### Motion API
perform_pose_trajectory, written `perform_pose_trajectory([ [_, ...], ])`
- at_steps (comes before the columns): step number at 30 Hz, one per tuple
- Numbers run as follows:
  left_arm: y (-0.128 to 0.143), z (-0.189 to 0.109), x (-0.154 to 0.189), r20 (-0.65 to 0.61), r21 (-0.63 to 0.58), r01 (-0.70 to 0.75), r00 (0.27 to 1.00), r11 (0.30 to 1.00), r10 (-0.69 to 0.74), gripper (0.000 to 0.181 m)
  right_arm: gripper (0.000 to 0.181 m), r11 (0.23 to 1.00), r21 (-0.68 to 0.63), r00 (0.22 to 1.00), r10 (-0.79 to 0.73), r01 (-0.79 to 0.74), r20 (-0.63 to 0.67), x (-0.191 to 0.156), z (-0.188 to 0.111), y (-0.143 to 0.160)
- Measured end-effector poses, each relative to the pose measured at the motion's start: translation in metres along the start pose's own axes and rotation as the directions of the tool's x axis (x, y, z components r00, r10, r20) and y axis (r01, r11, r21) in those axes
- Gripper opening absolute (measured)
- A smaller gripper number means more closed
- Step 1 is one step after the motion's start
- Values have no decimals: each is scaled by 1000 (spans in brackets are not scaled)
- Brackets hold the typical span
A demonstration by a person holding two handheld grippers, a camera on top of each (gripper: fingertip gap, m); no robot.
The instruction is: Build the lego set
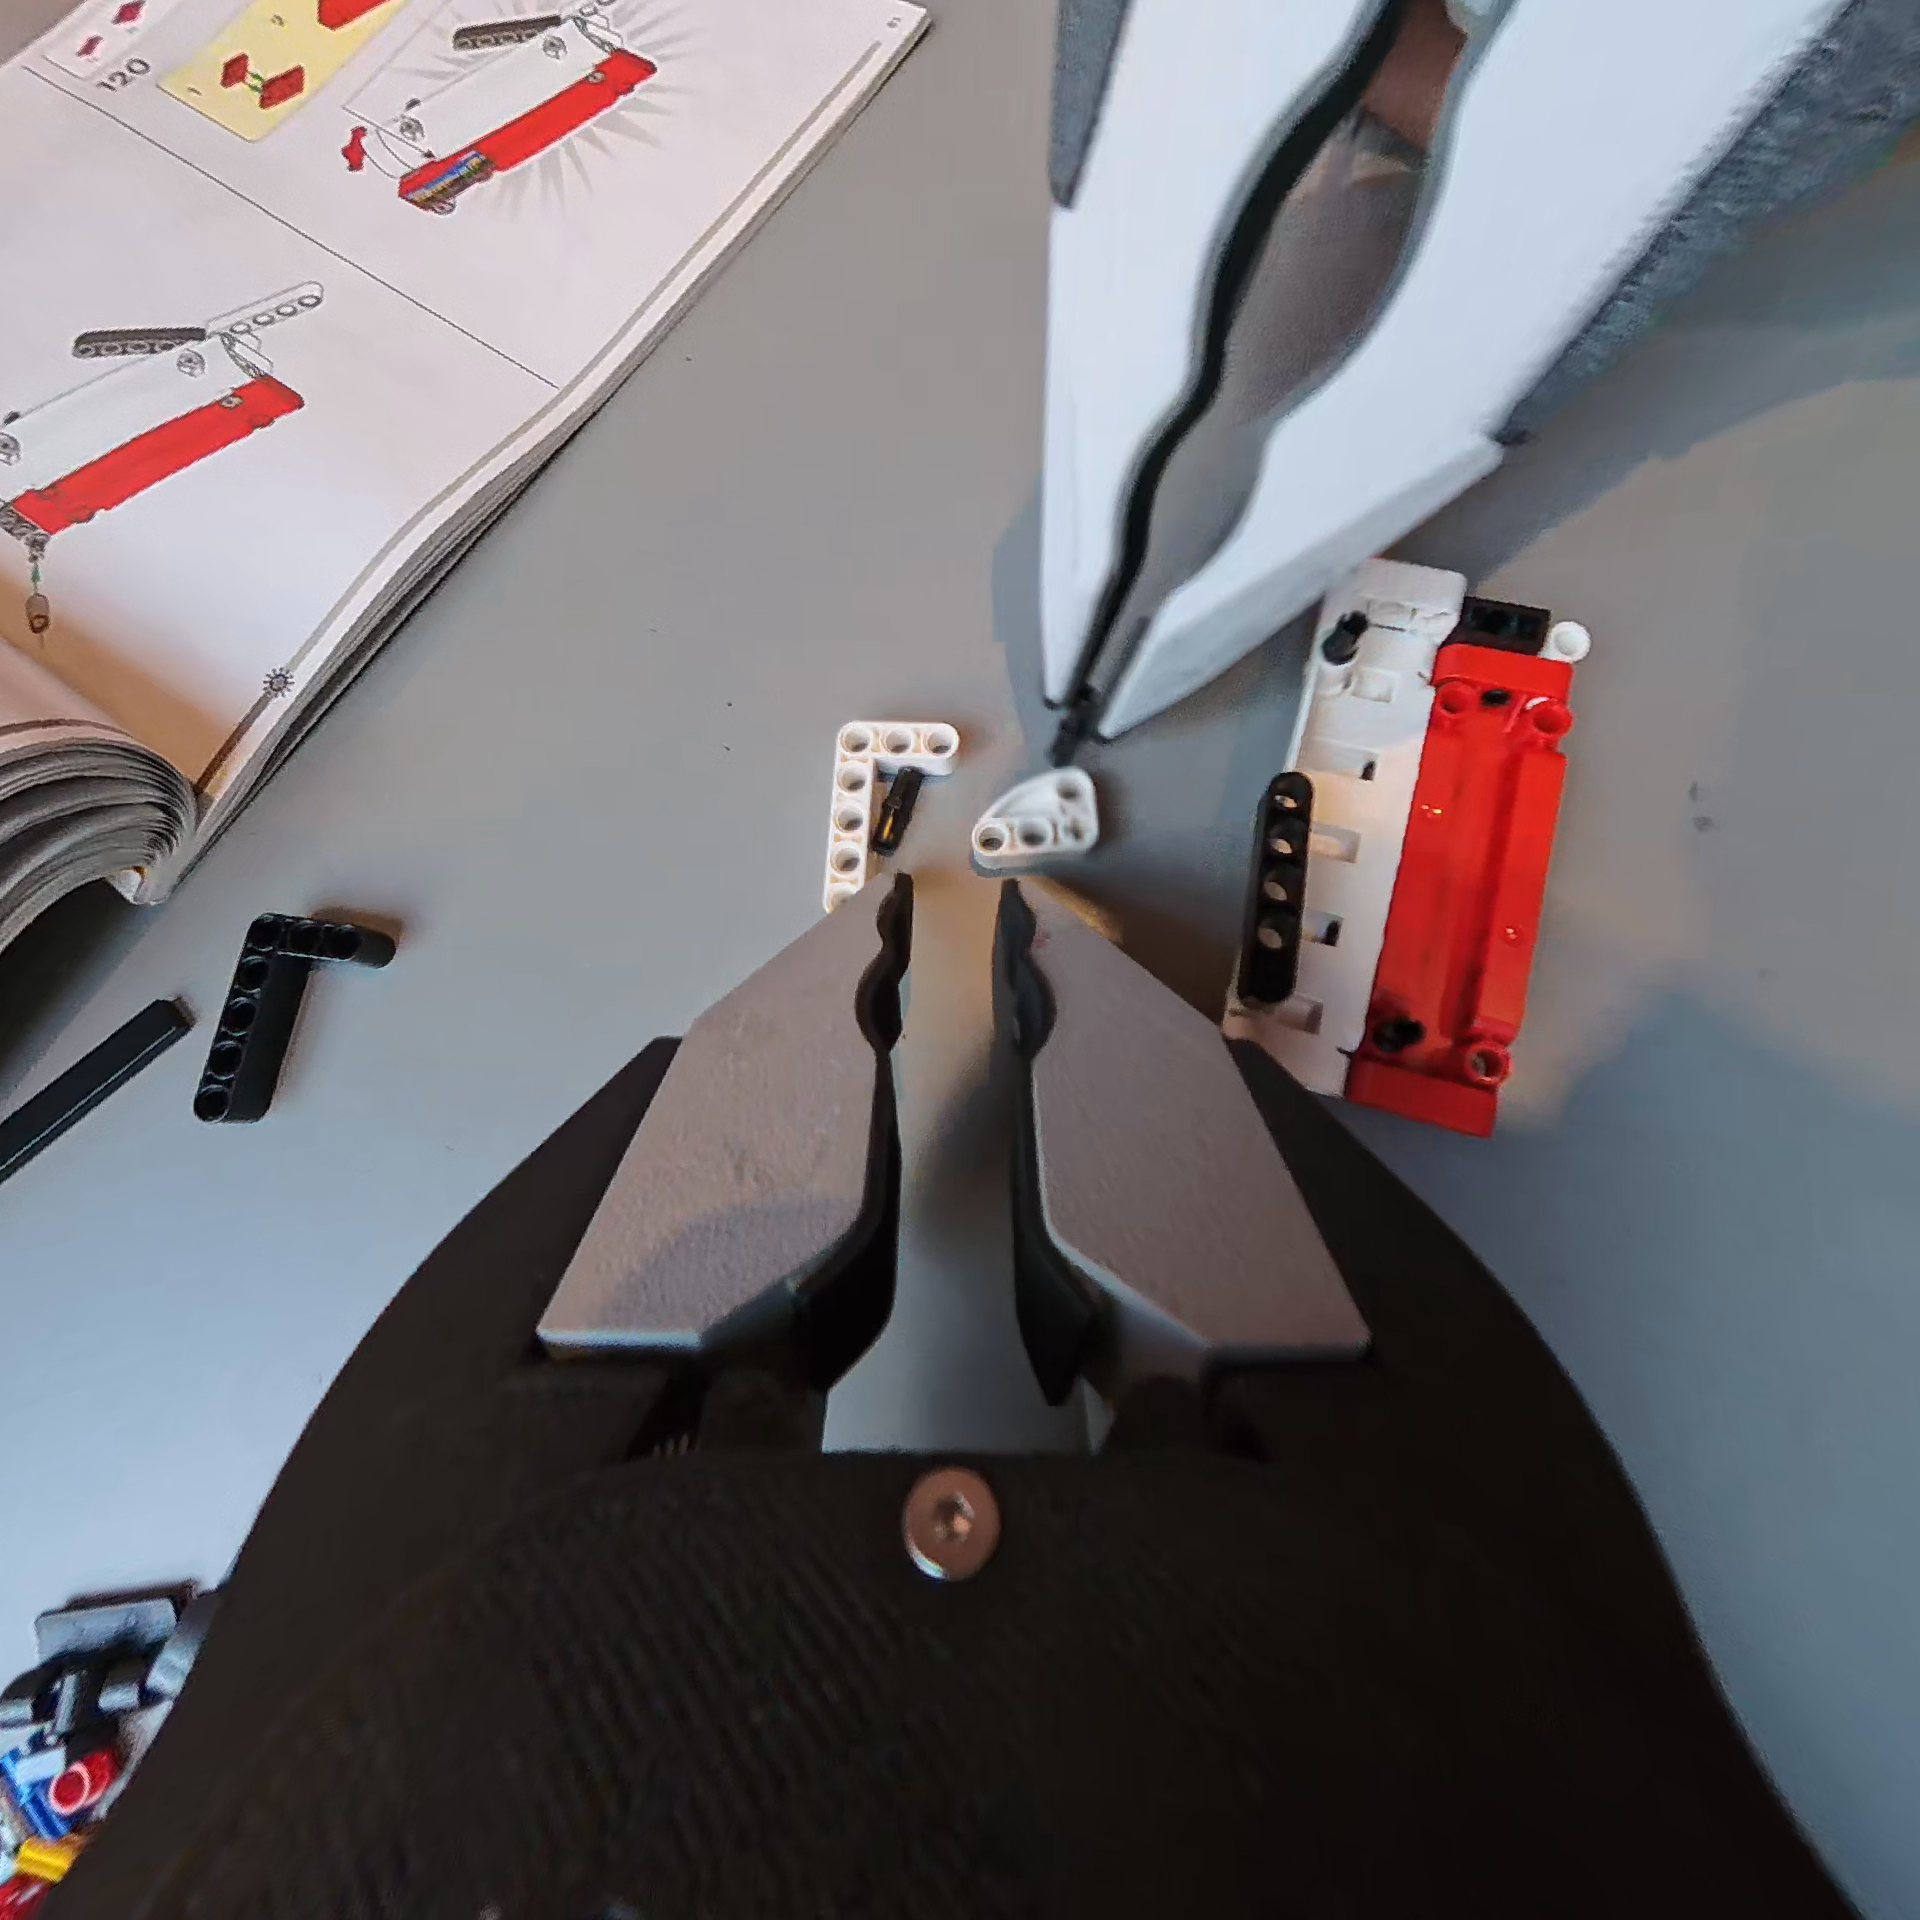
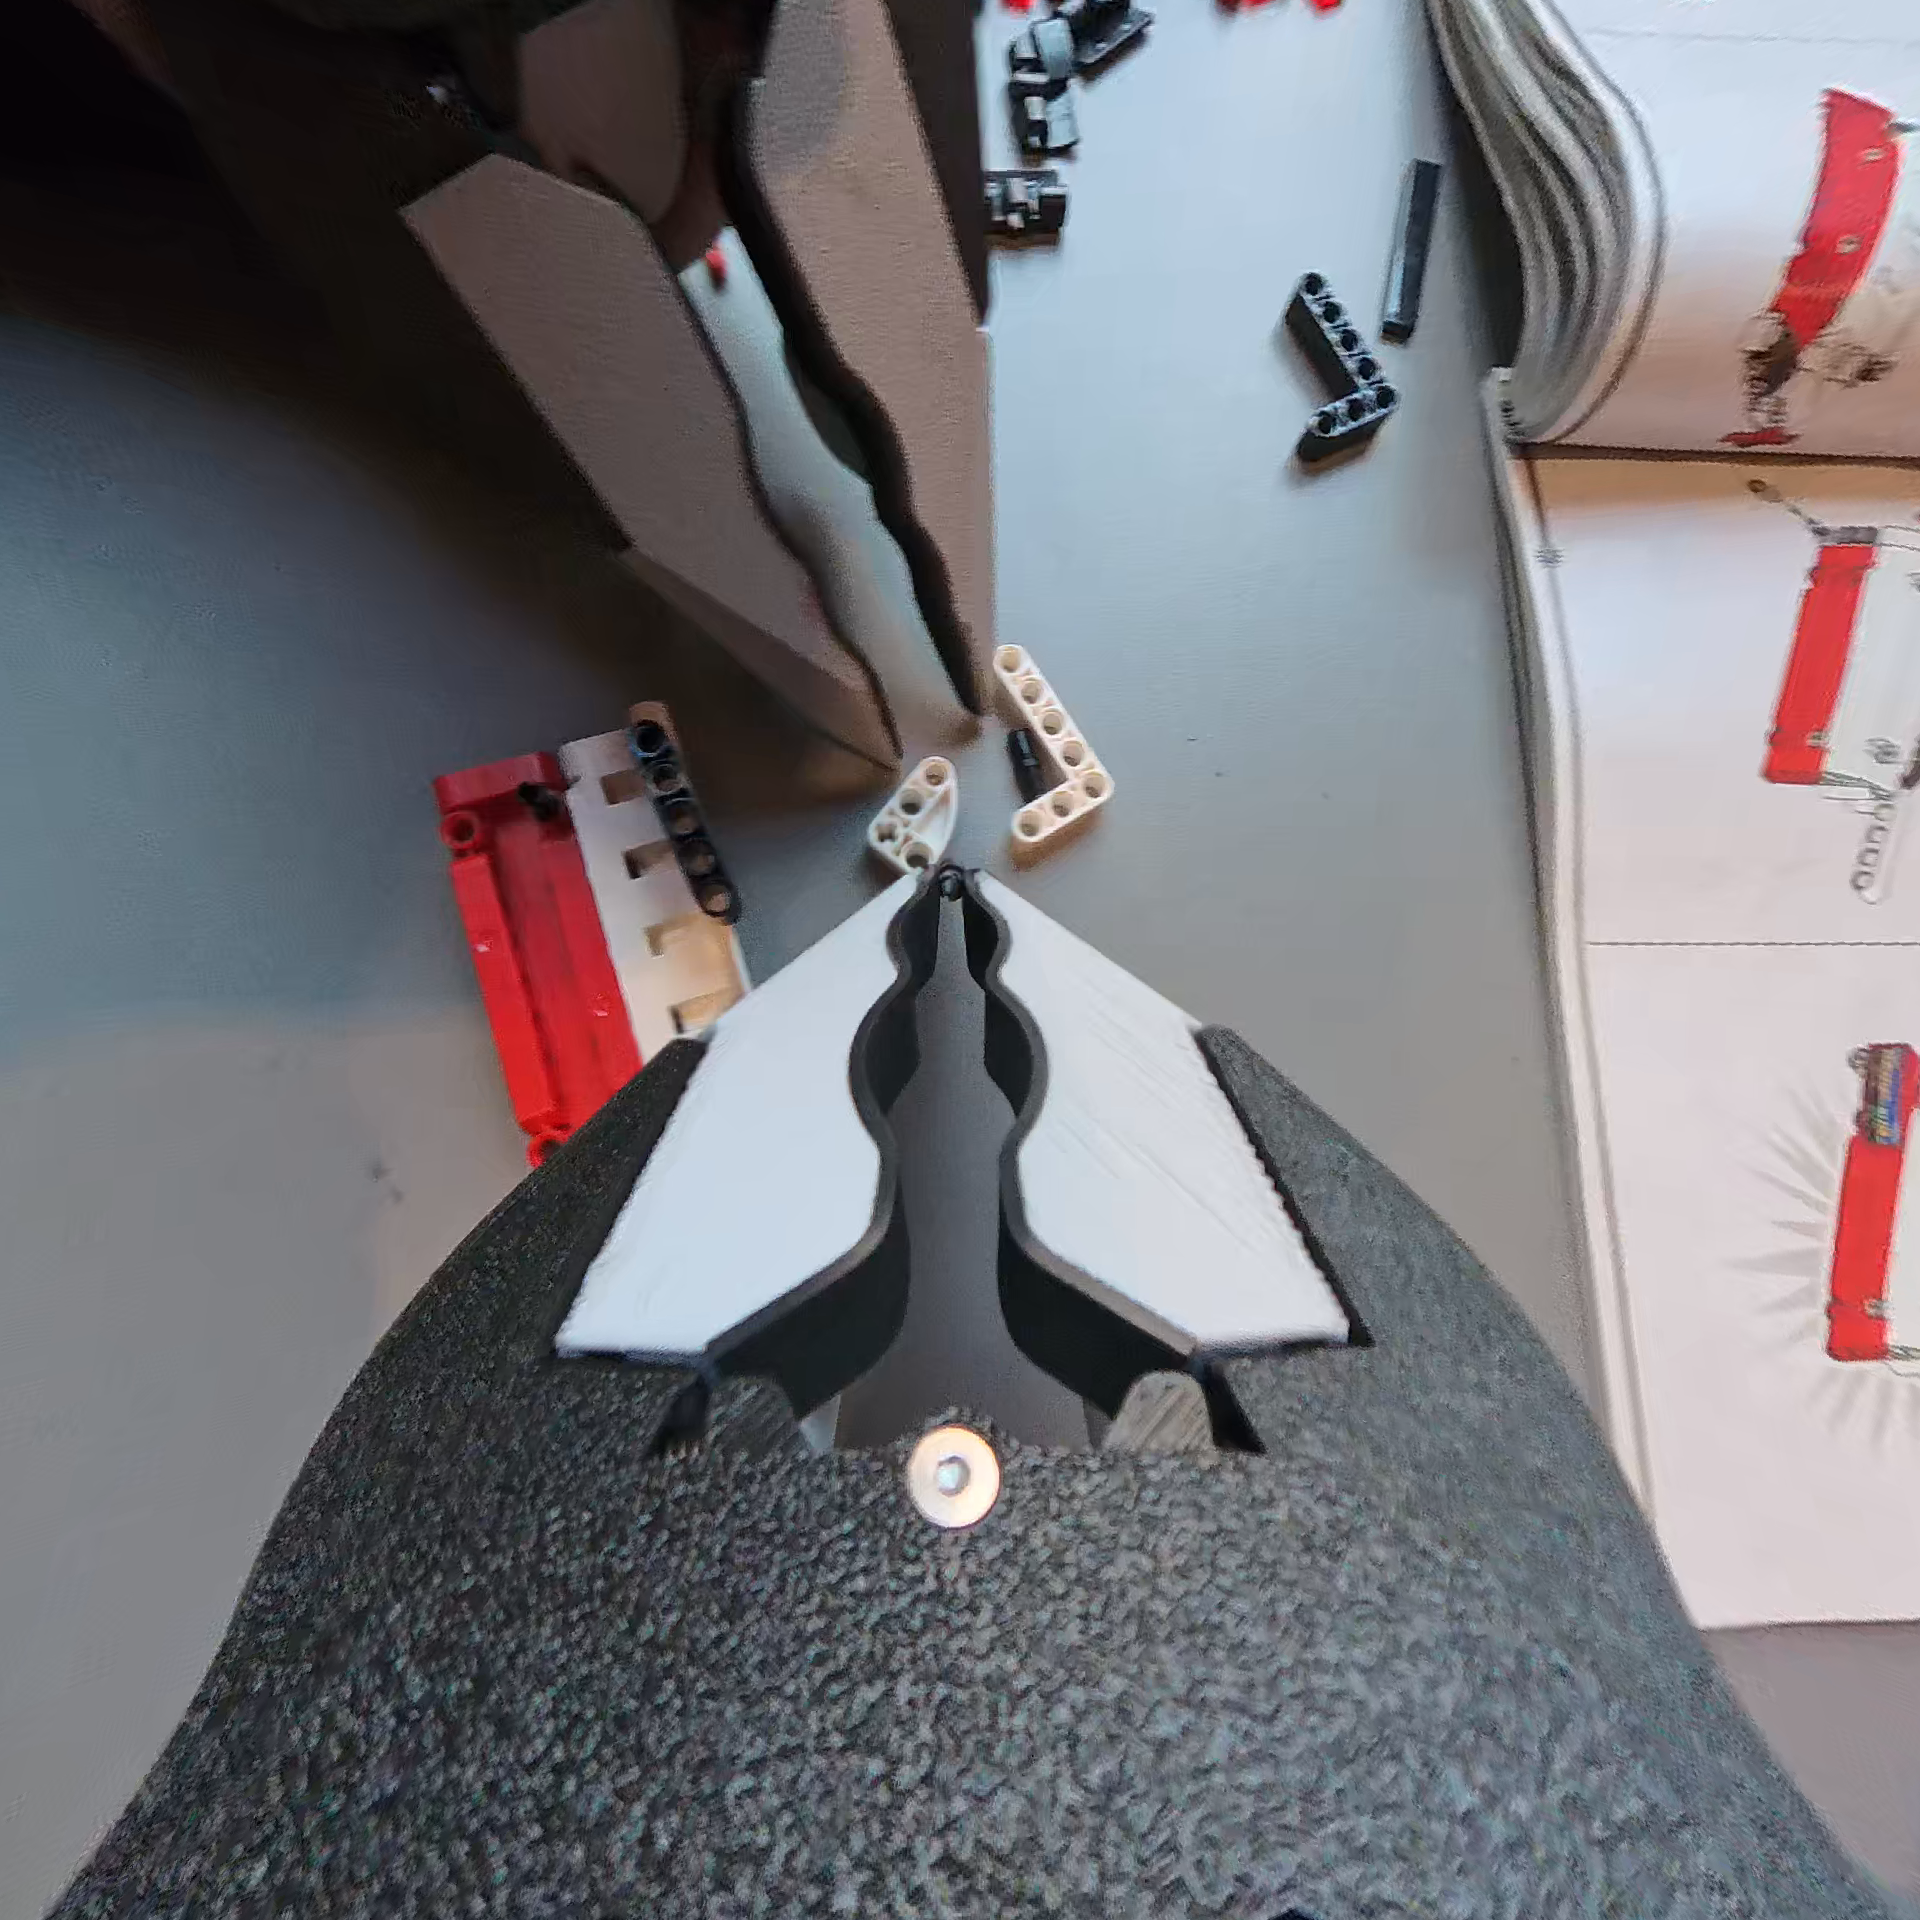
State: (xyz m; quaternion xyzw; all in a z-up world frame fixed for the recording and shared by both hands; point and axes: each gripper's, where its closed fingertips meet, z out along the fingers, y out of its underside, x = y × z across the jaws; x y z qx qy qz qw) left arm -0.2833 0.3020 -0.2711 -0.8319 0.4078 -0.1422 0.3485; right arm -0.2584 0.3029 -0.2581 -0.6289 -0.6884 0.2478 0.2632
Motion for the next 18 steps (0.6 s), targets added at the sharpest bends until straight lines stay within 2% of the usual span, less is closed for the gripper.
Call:
perform_pose_trajectory([
  [5, 1, -1, -3, 11, 6, 8, 1000, 1000, -8, 14, 5, 1000, 20, 996, -4, 2, 89, -23, -2, 0],
  [11, 6, -6, 1, -9, -2, 12, 1000, 1000, -12, 13, 4, 999, 25, 999, 35, -35, 2, 5, -6, 0],
  [18, 4, -5, 15, -82, 11, 1, 997, 1000, 0, 13, 4, 1000, 11, 999, 18, -18, 39, -6, 1, 1],
])
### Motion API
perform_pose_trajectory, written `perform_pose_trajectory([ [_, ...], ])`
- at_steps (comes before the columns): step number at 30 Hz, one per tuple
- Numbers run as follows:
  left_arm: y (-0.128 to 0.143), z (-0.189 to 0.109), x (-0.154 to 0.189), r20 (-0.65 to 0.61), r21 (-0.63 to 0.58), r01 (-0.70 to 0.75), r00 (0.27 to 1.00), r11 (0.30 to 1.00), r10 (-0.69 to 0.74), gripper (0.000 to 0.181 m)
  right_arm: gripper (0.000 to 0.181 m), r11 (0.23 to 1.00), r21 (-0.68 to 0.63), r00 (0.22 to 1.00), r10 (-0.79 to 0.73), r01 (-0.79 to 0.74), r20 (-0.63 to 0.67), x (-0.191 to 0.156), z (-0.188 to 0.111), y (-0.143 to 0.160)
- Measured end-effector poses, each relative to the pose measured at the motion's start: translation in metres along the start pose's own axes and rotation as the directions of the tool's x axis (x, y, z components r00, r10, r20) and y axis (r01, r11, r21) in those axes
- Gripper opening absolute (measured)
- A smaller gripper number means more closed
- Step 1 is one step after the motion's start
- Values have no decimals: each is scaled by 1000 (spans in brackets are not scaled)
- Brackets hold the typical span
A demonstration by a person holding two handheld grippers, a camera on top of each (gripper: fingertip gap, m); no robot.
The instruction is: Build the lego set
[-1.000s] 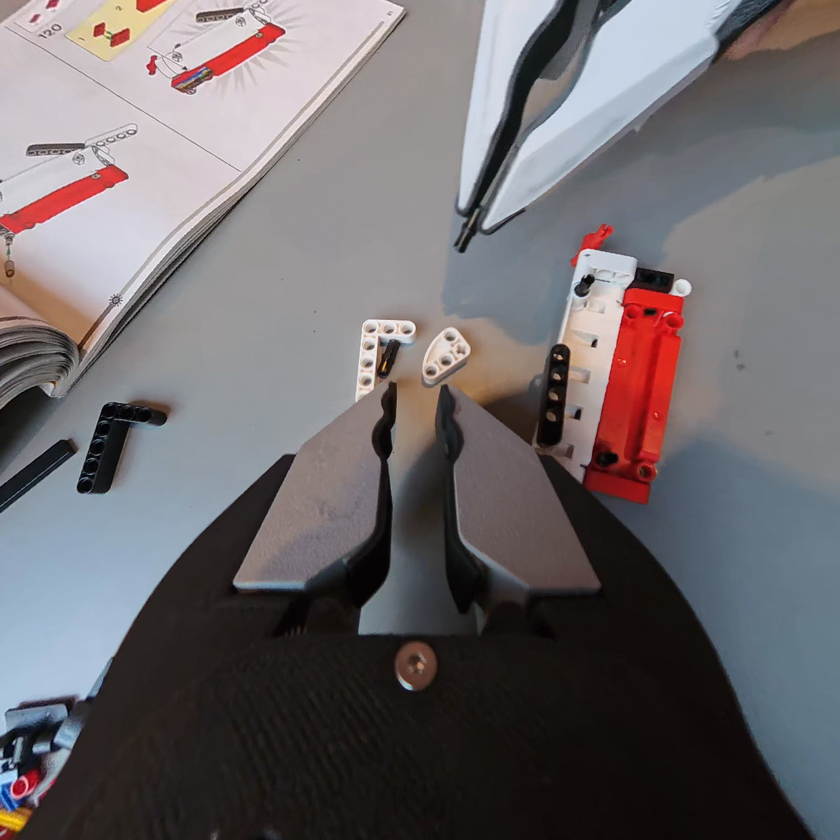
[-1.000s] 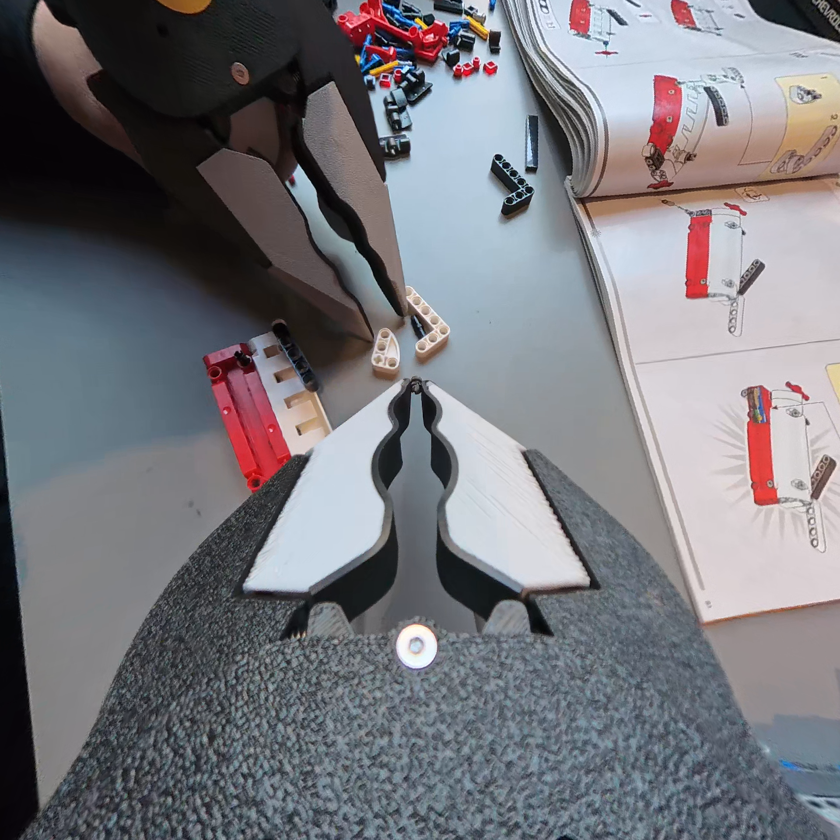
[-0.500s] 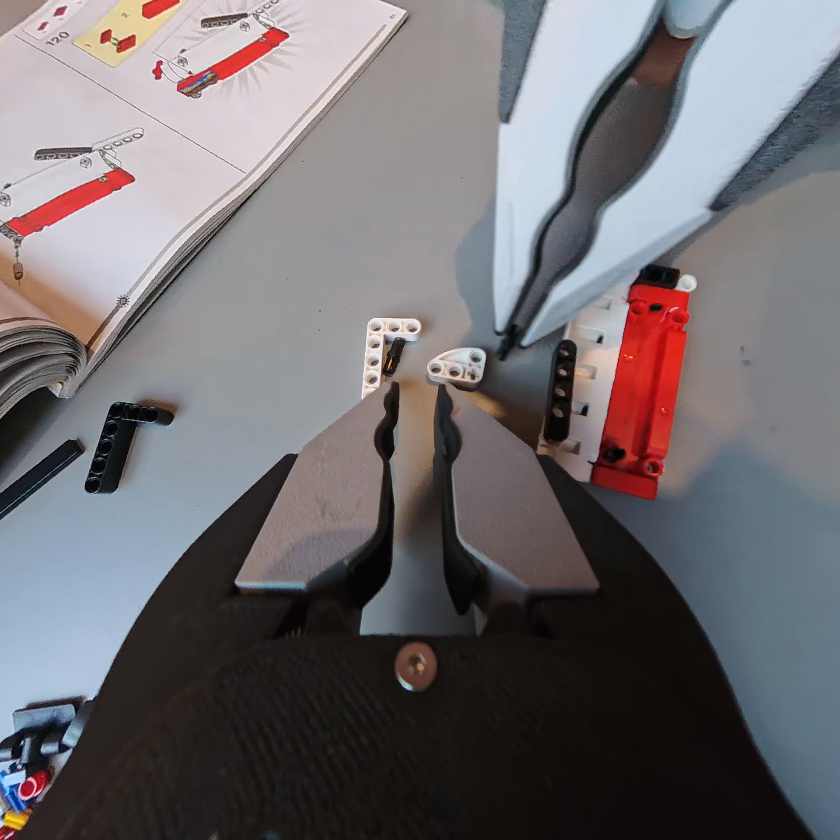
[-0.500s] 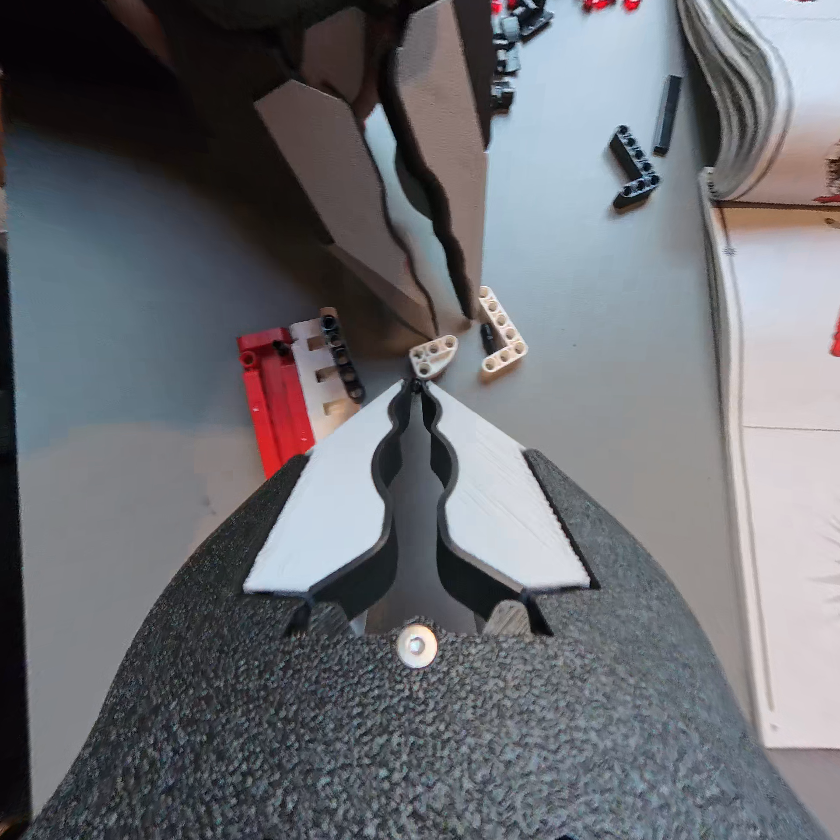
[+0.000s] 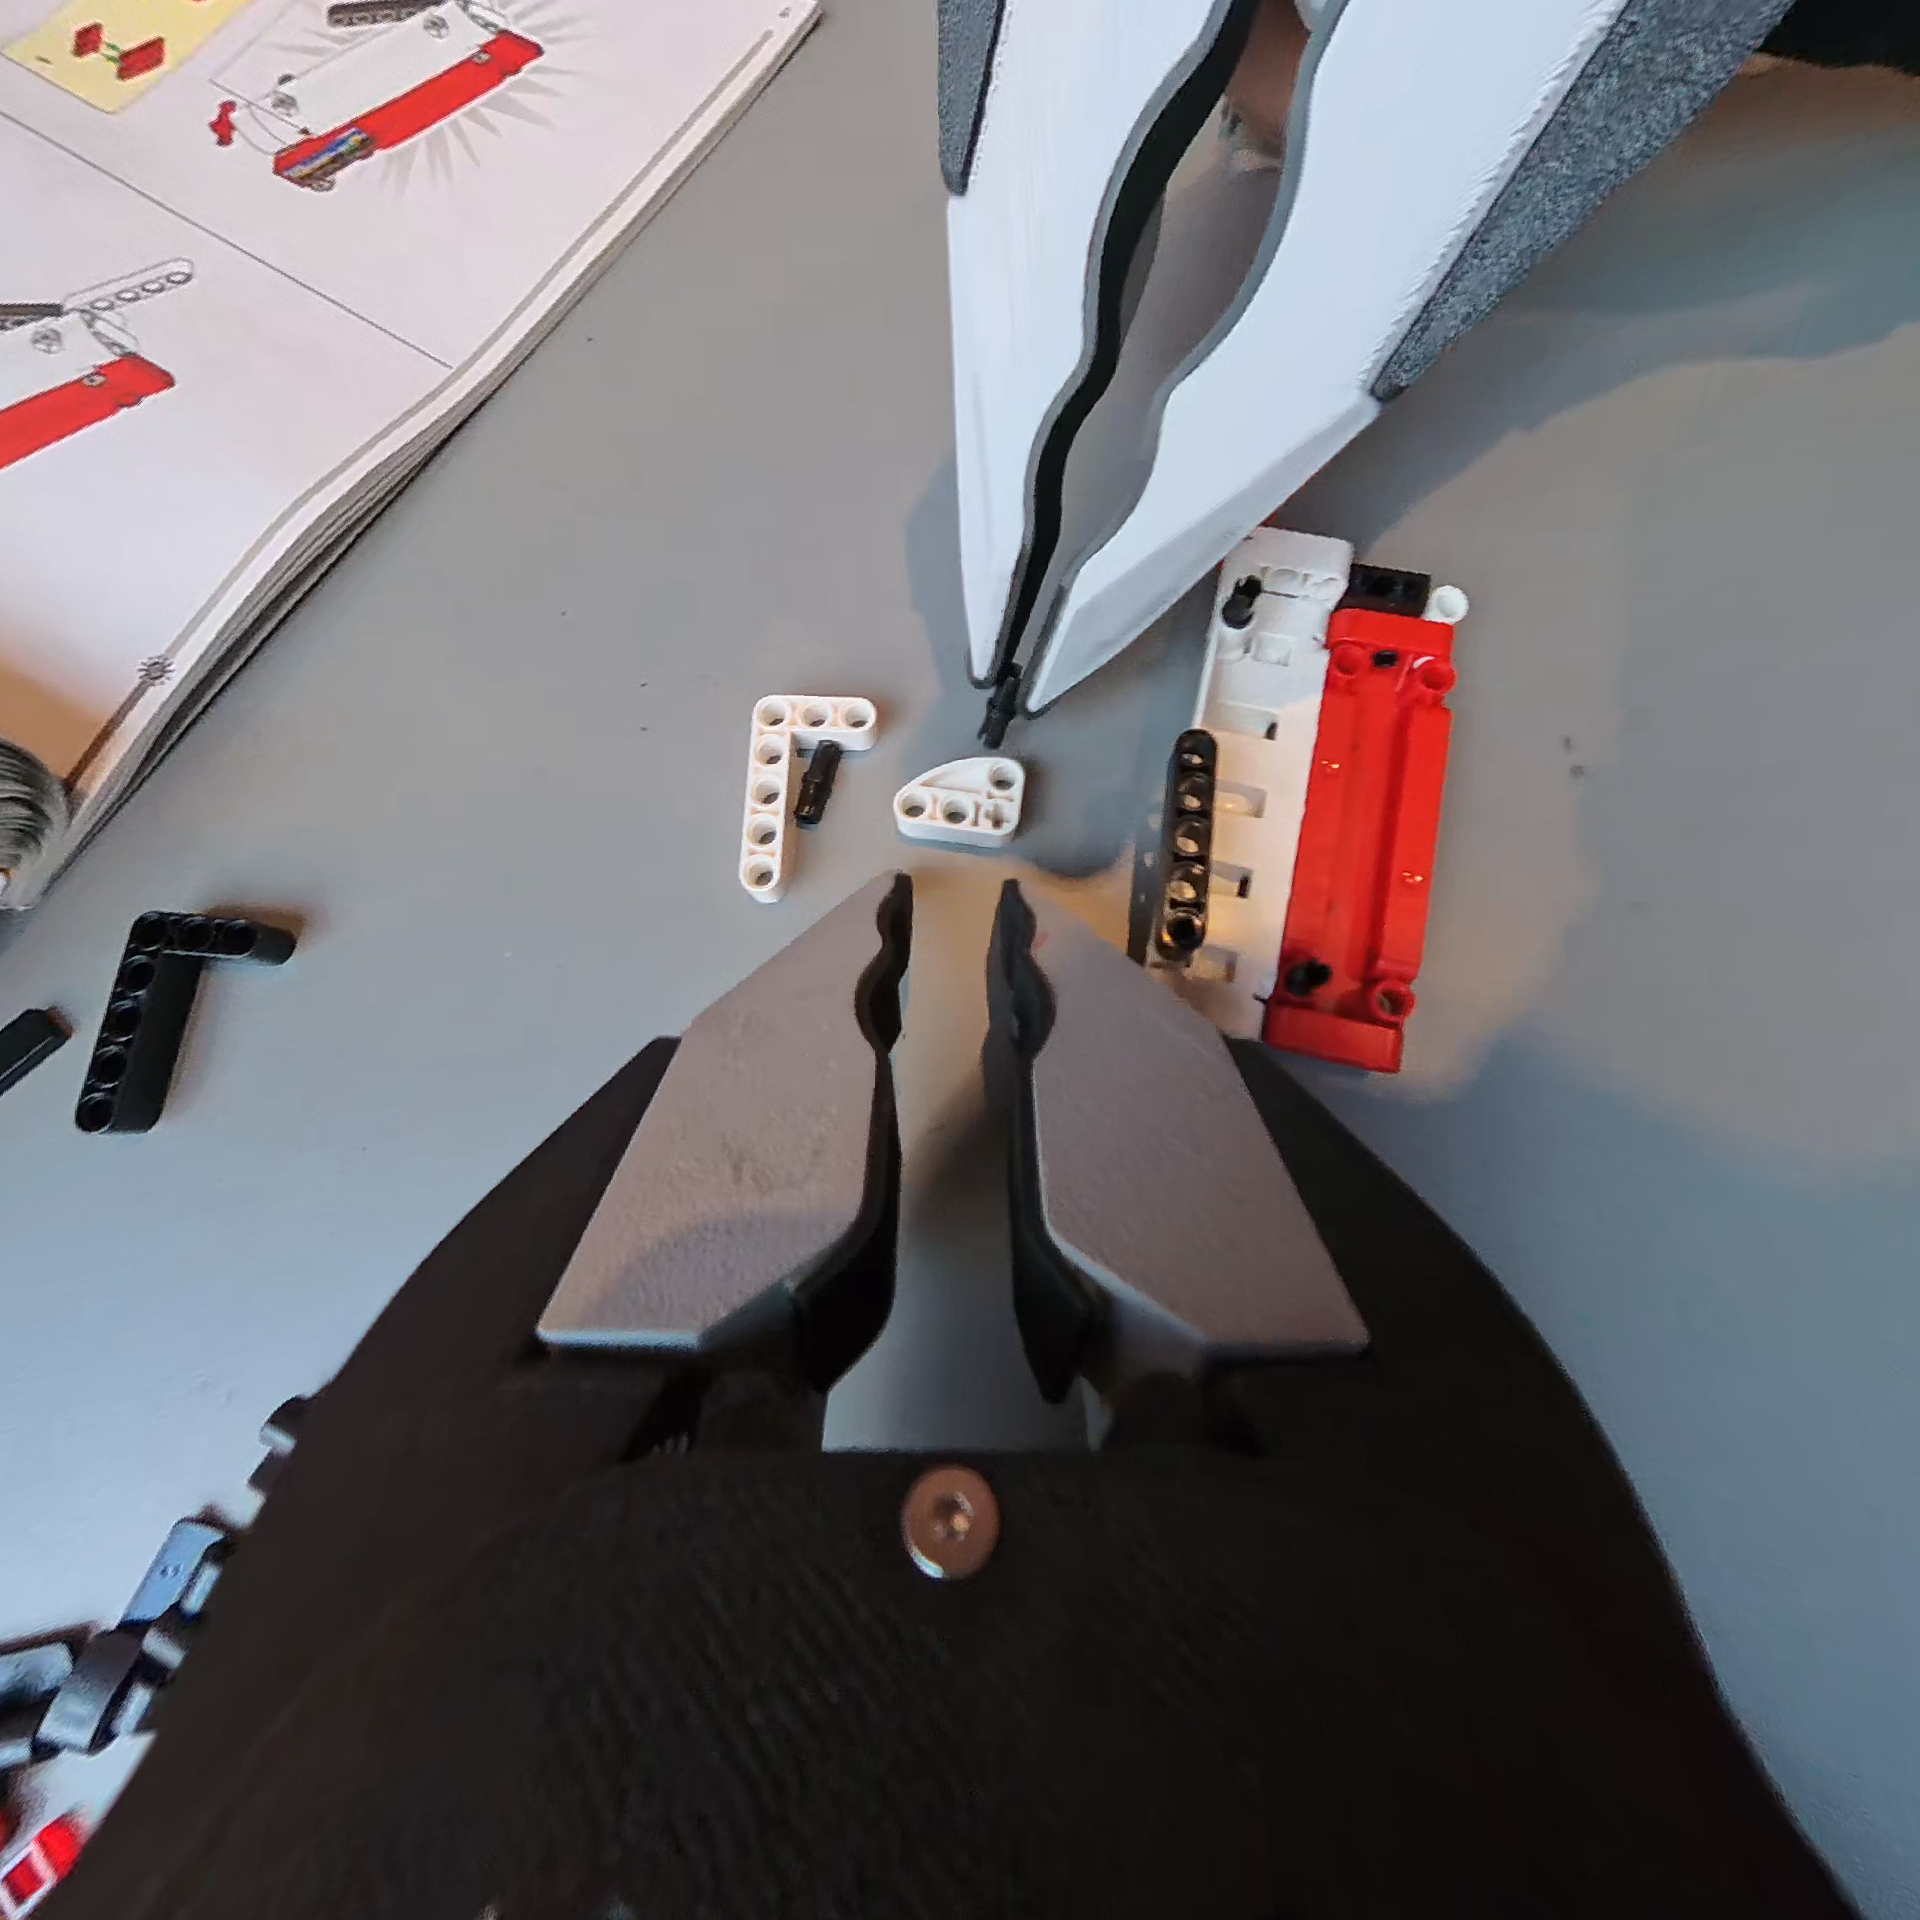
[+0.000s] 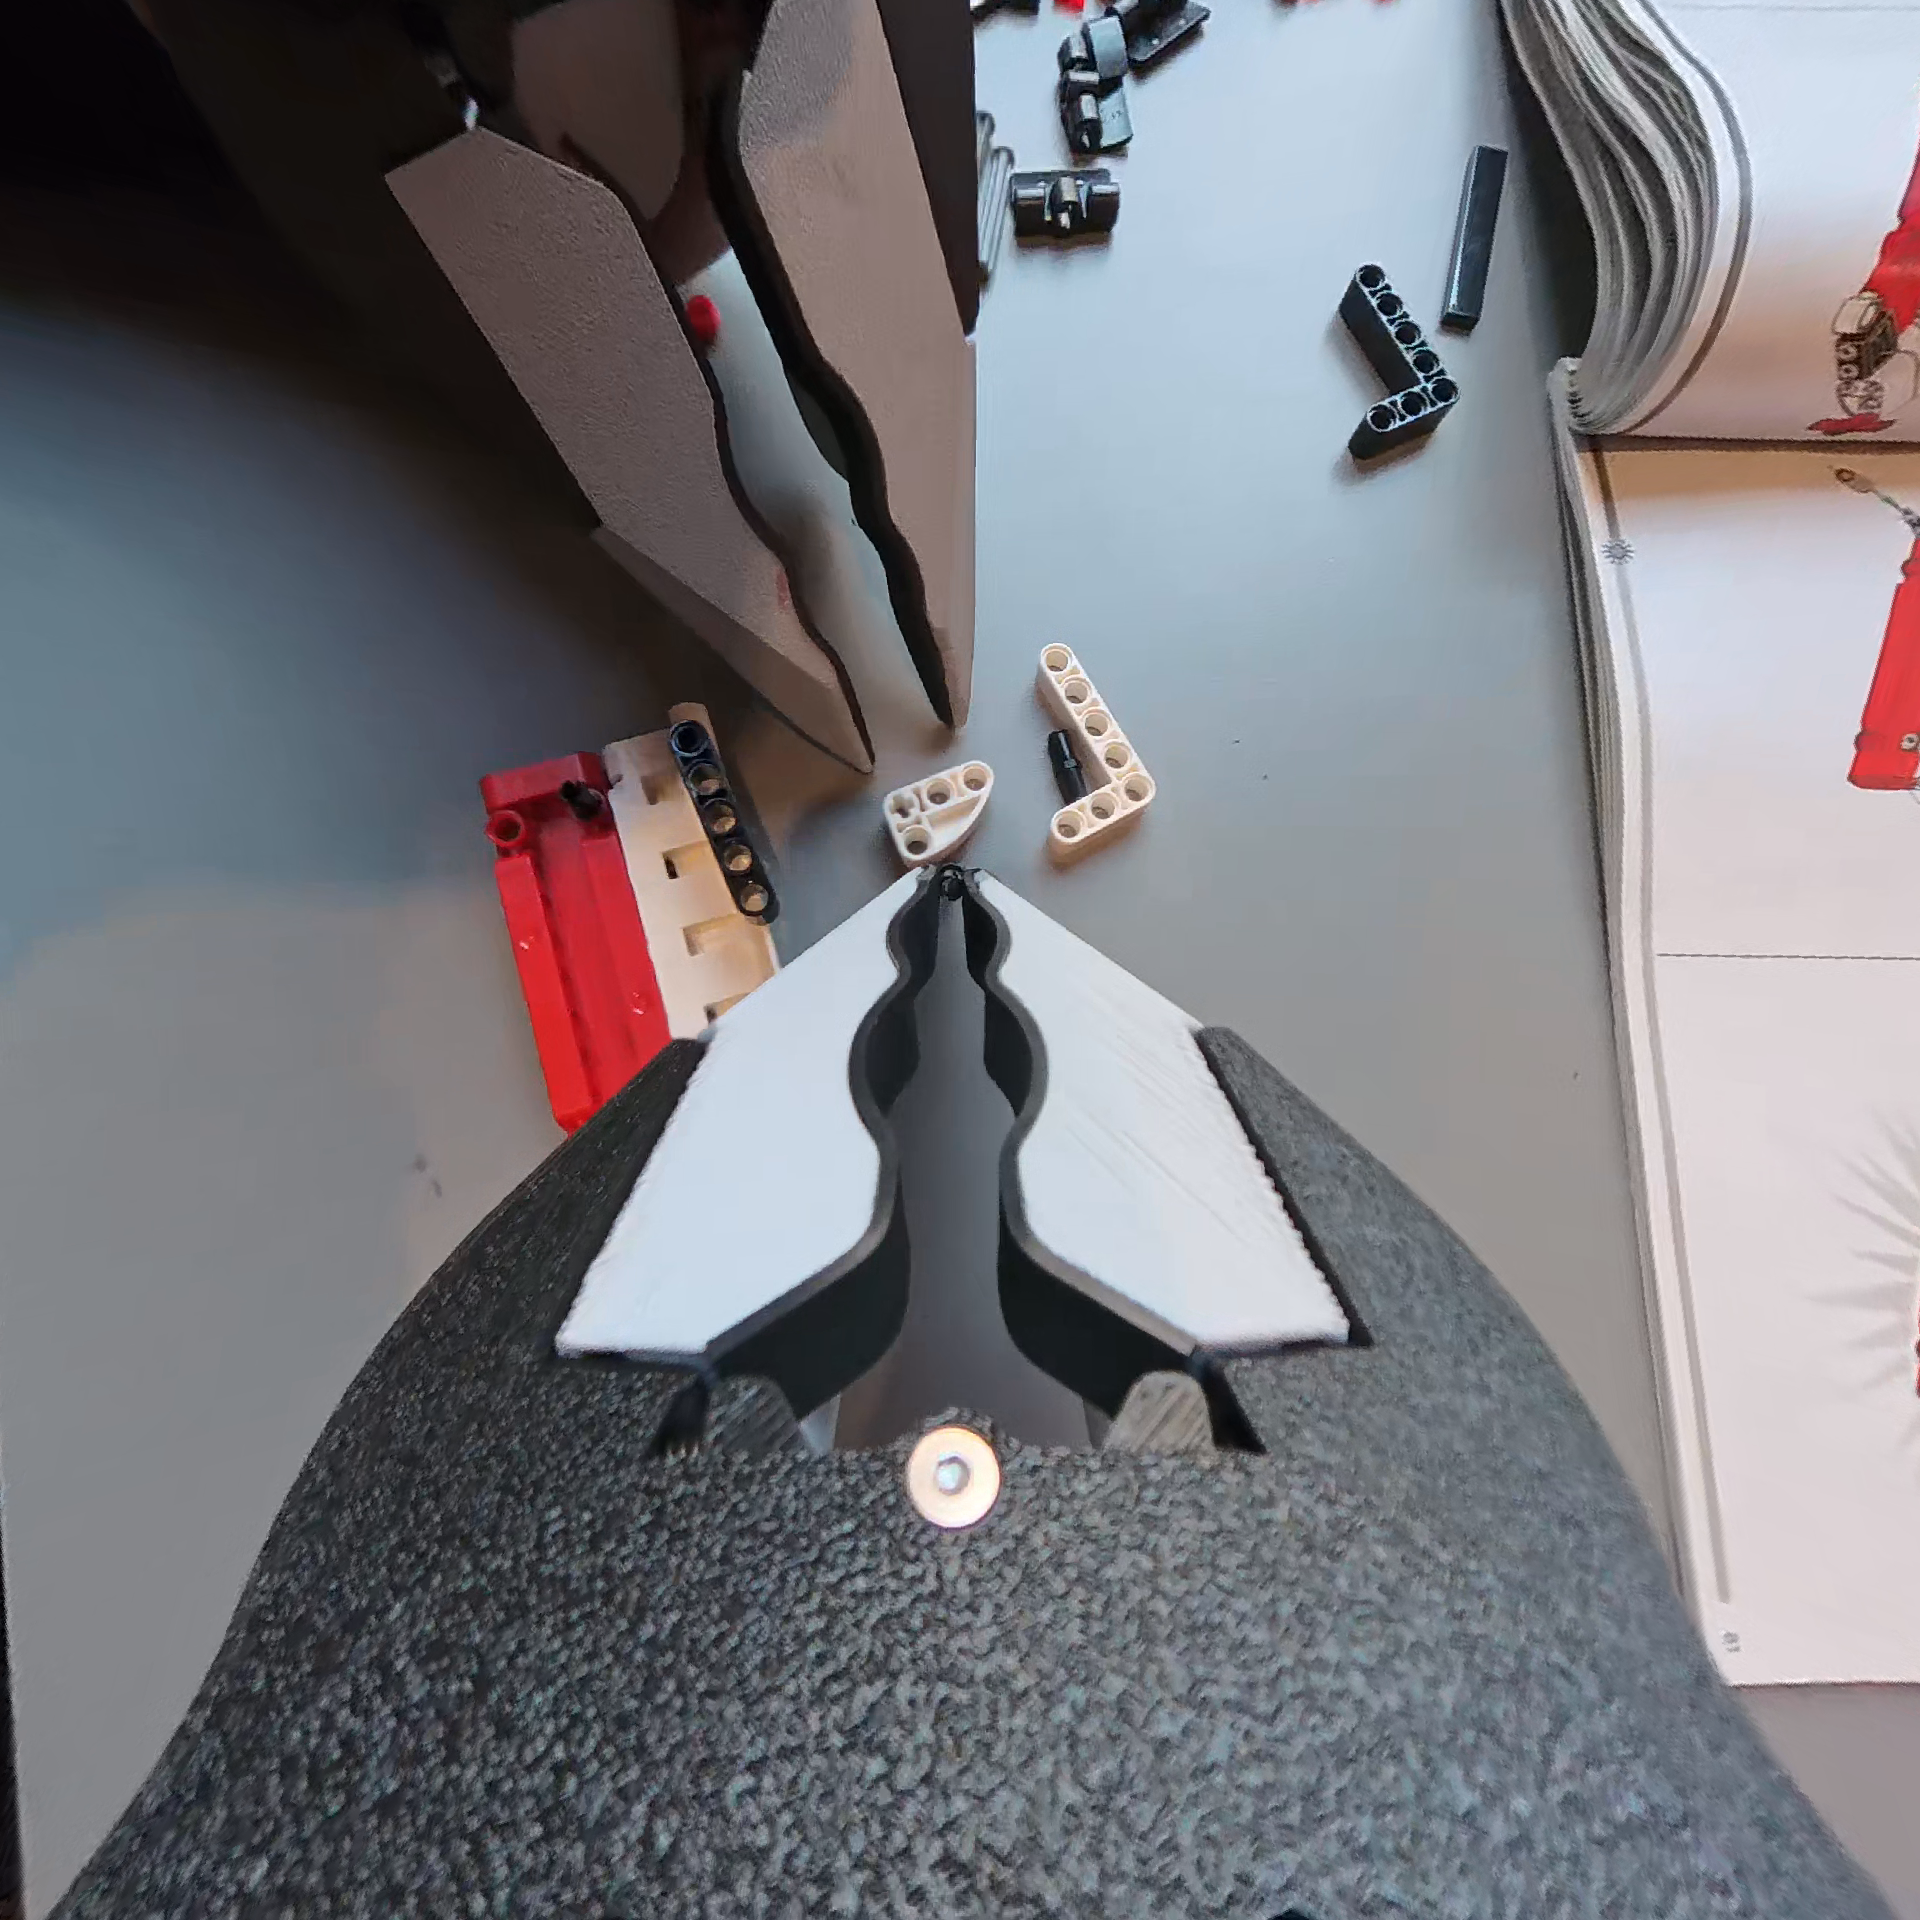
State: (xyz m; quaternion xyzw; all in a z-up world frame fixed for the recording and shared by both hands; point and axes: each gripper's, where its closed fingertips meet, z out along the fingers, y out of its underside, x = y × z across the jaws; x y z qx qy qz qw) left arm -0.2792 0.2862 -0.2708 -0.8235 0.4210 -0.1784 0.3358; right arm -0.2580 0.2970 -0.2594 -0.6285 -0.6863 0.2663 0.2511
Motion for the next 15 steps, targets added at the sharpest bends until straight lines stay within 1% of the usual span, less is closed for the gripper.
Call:
perform_pose_trajectory([
  [9, -6, 2, 3, -41, 27, 18, 999, 999, -17, 18, 4, 995, 64, 997, 72, -71, -13, 5, -17, -2],
  [13, -8, 6, 3, -39, 16, -9, 999, 1000, 10, 18, 4, 991, 107, 996, 86, -85, 2, 5, -20, -9],
  [15, -9, 10, 4, -43, 13, -21, 999, 1000, 21, 16, 4, 991, 105, 997, 77, -78, 13, 3, -20, -10],
])
